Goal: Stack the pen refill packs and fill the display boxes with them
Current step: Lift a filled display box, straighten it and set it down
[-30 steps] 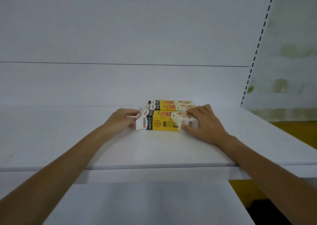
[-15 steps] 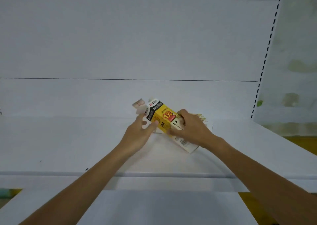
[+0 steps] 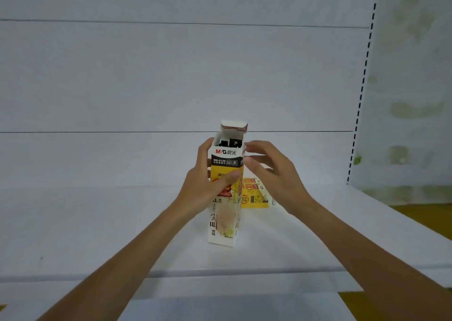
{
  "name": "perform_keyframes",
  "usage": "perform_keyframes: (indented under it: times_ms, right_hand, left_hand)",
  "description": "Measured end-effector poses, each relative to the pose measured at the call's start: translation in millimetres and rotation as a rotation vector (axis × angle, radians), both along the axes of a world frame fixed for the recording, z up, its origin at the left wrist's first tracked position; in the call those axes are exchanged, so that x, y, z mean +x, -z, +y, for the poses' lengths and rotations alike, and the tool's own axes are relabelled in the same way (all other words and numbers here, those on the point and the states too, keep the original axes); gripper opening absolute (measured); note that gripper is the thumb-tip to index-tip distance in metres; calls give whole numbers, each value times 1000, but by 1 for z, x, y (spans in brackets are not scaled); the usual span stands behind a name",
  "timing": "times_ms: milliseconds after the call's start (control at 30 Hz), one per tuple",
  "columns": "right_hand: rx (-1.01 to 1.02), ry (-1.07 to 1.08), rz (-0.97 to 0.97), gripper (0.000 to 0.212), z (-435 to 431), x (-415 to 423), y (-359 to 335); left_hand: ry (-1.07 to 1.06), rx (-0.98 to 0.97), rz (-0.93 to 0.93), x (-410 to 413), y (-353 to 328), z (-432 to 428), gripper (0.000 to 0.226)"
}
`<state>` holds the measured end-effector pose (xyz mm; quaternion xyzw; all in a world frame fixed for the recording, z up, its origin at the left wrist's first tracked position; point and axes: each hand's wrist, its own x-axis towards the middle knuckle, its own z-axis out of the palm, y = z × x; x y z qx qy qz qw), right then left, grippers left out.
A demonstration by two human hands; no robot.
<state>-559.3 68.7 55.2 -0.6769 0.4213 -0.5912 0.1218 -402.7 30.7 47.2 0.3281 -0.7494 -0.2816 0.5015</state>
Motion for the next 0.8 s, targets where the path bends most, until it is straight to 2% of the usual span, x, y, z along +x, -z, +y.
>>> perform_keyframes:
  times_ms: [67, 200, 267, 400, 533, 600, 733, 800]
  right_hand:
    - [18, -14, -36, 18, -3, 0, -5]
    - [87, -133, 5, 26, -8, 7, -27]
    - [94, -99, 48, 17, -15, 12, -38]
    - [216, -79, -47, 7, -29, 8, -40]
    - [189, -56, 59, 26, -31, 3, -46]
    - [246, -82, 66, 21, -32, 5, -59]
    - [357, -15, 334, 25, -36, 7, -76]
    - [430, -41, 388, 25, -36, 8, -81]
  left_hand:
    - [6, 0, 19, 2, 1, 0, 74]
    - [-6, -51, 52, 9, -8, -5, 81]
    - [-26, -73, 25, 13, -13, -7, 82]
    - [-96, -58, 55, 18, -9, -11, 74]
    - [-93, -26, 81, 12, 0, -9, 69]
    - [-67, -35, 78, 4, 3, -7, 70]
    - [-39, -35, 166, -4, 11, -6, 72]
    - [-32, -26, 201, -5, 13, -7, 75]
